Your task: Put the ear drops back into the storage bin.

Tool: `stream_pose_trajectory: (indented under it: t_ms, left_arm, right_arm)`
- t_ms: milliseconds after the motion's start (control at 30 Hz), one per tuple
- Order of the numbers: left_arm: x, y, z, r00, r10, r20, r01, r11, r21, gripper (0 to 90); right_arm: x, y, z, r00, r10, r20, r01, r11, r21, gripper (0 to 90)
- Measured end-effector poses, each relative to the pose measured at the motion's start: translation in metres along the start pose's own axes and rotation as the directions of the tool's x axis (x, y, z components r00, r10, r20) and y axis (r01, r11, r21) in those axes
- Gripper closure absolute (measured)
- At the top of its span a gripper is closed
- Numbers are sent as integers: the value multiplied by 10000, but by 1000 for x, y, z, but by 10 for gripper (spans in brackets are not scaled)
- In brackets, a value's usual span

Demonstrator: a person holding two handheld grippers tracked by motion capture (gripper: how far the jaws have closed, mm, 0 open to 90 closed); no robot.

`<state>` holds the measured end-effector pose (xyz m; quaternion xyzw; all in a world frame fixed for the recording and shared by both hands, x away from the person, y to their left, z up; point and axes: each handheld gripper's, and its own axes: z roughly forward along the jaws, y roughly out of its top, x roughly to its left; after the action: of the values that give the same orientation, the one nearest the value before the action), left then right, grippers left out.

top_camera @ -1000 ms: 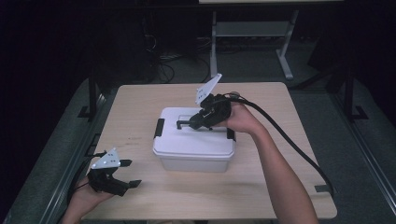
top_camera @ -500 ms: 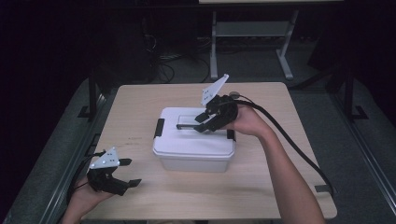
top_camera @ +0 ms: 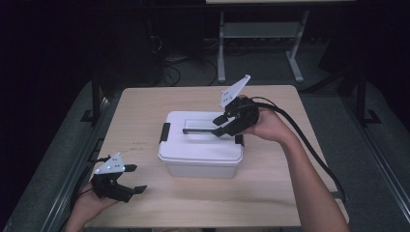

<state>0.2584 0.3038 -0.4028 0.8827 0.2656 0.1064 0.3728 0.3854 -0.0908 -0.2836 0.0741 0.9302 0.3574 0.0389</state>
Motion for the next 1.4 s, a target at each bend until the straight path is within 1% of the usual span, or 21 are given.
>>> stream_pose_trajectory:
  t_ms: [67, 200, 233, 267, 333, 400, 433, 467, 500, 533, 633, 700, 767, 1033, 1100, 1200, 1333, 1400]
  left_arm:
    - [0, 0, -1, 10000, -42, -14, 42, 10000, -47, 179]
    - [1, -1, 0, 10000, -29, -16, 29, 10000, -29, 179]
    - [1, -1, 0, 10000, -47, -15, 47, 10000, -28, 179]
    - [1, -1, -1, 10000, -25, -11, 25, 10000, -8, 179]
    - [3, -3, -1, 9999, -101, -21, 101, 9999, -43, 179]
    - [4, -4, -1, 9999, -129, -18, 129, 9999, -58, 179]
    - [4, -4, -1, 9999, -123, -6, 123, 9999, -61, 179]
    - [4, -4, 0, 9999, -129, 4, 129, 9999, -55, 179]
    - [4, -4, 0, 9999, -129, 7, 129, 9999, -12, 179]
    - [4, -4, 0, 9999, -126, 11, 126, 9999, -6, 178]
    - [4, -3, 1, 9999, -120, 9, 120, 9999, 6, 179]
    - [4, -3, 0, 9999, -104, -8, 104, 9999, -21, 178]
    - [4, -3, -1, 9999, -117, -26, 116, 9999, -38, 179]
    - [4, -4, 0, 9999, -146, -22, 146, 9999, 16, 179]
    - [5, -4, 0, 9999, -118, -46, 118, 9999, 21, 179]
    - [6, -4, -2, 9999, -116, -77, 116, 9999, 17, 179]
    - [6, -5, -2, 9999, -144, -78, 144, 9999, 12, 178]
    - [6, -5, -3, 9998, -156, -79, 156, 9999, -38, 179]
  right_arm:
    - [1, 0, -2, 9999, -81, 98, 80, 10000, 11, 562]
    - [1, -1, -6, 9999, -52, 137, 52, 10000, -17, 556]
    - [2, -1, -6, 9998, 32, 174, -32, 10000, -4, 550]
    - [1, -2, -7, 9998, -20, 198, 19, 10000, 23, 542]
    - [2, -3, -9, 9996, 50, 285, -51, 10000, 34, 539]
    - [2, -7, -12, 9994, -62, 336, 66, 9999, -134, 539]
    - [2, -10, -13, 9991, -15, 412, 22, 9998, -174, 539]
    - [1, -12, -14, 9994, 139, 326, -135, 9999, -99, 536]
    - [1, -15, -14, 9990, 302, 339, -300, 9995, -66, 536]
    - [1, -18, -15, 9991, 202, 379, -199, 9998, -65, 535]
    - [1, -25, -17, 9982, 436, 409, -435, 9991, -20, 523]
    - [2, -30, -18, 9978, 484, 447, -483, 9988, -36, 517]
    - [2, -35, -20, 9968, 631, 482, -633, 9980, 20, 511]
    - [3, -52, -25, 9940, 926, 582, -924, 9957, -73, 462]
    - [3, -55, -26, 9934, 958, 633, -957, 9954, -49, 446]
    - [3, -60, -28, 9914, 1128, 666, -1130, 9936, 3, 420]
    - [4, -66, -31, 9892, 1188, 859, -1194, 9929, 17, 390]
    - [5, -69, -32, 9873, 1294, 921, -1297, 9916, -34, 381]
